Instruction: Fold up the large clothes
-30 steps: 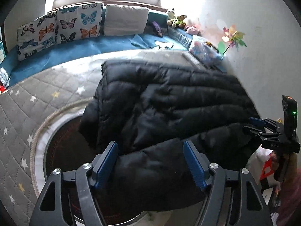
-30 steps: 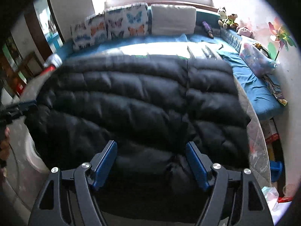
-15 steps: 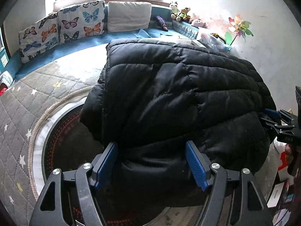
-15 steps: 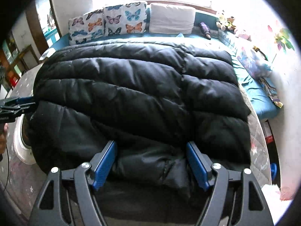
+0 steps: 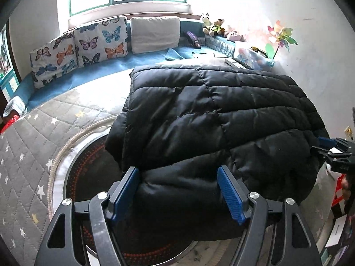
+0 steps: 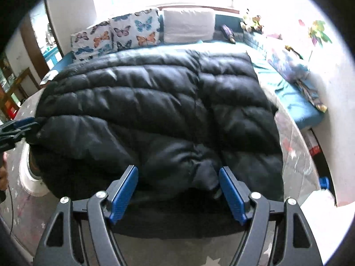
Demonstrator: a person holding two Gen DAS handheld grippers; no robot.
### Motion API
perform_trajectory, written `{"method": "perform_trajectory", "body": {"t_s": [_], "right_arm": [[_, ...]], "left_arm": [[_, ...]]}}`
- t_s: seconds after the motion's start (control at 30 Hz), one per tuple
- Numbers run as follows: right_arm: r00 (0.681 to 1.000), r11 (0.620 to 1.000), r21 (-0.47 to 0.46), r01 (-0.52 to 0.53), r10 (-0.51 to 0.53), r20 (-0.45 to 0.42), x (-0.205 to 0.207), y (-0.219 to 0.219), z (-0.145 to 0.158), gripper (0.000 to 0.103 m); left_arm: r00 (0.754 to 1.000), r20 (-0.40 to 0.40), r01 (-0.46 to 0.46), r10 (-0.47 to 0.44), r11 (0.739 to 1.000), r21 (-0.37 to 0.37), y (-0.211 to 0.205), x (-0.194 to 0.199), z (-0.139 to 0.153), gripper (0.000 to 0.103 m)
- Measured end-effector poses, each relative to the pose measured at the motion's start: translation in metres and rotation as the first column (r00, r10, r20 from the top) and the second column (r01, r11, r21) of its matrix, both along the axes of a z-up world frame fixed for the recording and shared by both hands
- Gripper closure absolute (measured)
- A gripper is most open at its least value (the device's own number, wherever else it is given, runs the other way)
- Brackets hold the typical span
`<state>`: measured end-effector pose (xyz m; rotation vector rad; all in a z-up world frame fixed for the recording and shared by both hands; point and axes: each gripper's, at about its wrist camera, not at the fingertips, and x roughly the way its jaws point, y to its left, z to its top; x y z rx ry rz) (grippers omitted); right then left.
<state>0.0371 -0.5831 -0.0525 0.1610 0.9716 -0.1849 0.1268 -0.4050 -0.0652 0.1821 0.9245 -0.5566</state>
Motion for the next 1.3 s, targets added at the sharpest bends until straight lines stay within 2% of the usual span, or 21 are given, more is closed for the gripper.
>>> {"method": "perform_trajectory", "body": {"t_s": [0.13,0.27,0.43,0.6,0.93,1.17,1.3], "right_arm": [[1.0,0.999,0.049,0.02,-0.021,0.011,0.002,-0.01,-0.009,0.021],[1.0,1.0,0.014,0.008,-0.008,0.004,0.001,-0.005,-0.004,0.02],[0.998,0.999,-0.005,0.041,-0.041,0.046,-0.014,0.008,0.009,0.02],[0.995,0.996,0.002,0.084,-0.084,0.053,-0.033,0.02,0.018,0.02],[0.988,0.989,-0.072,0.133,-0.126,0.089,-0.061,0.06,0.03,0.02],[0.982,0.98,-0.122,0.158,-0.144,0.122,-0.074,0.084,0.034,0.02],[0.981,0.979,-0.134,0.157,-0.138,0.139,-0.079,0.096,0.038,0.02]], "left_arm": [[1.0,0.001,0.003,-0.003,1.0,0.018,-0.002,0.0,-0.002,0.025],[1.0,-0.007,-0.007,0.007,1.0,0.019,-0.001,-0.002,0.0,0.025],[1.0,-0.01,-0.026,0.026,1.0,0.016,0.005,-0.009,0.009,0.024],[0.999,0.018,-0.042,0.042,0.999,0.031,0.014,-0.031,0.021,0.023],[0.996,0.033,-0.088,0.086,0.995,0.057,0.033,-0.082,0.038,0.023],[0.989,0.094,-0.122,0.114,0.989,0.083,0.044,-0.116,0.05,0.023],[0.988,0.1,-0.124,0.116,0.989,0.075,0.045,-0.127,0.057,0.023]]}}
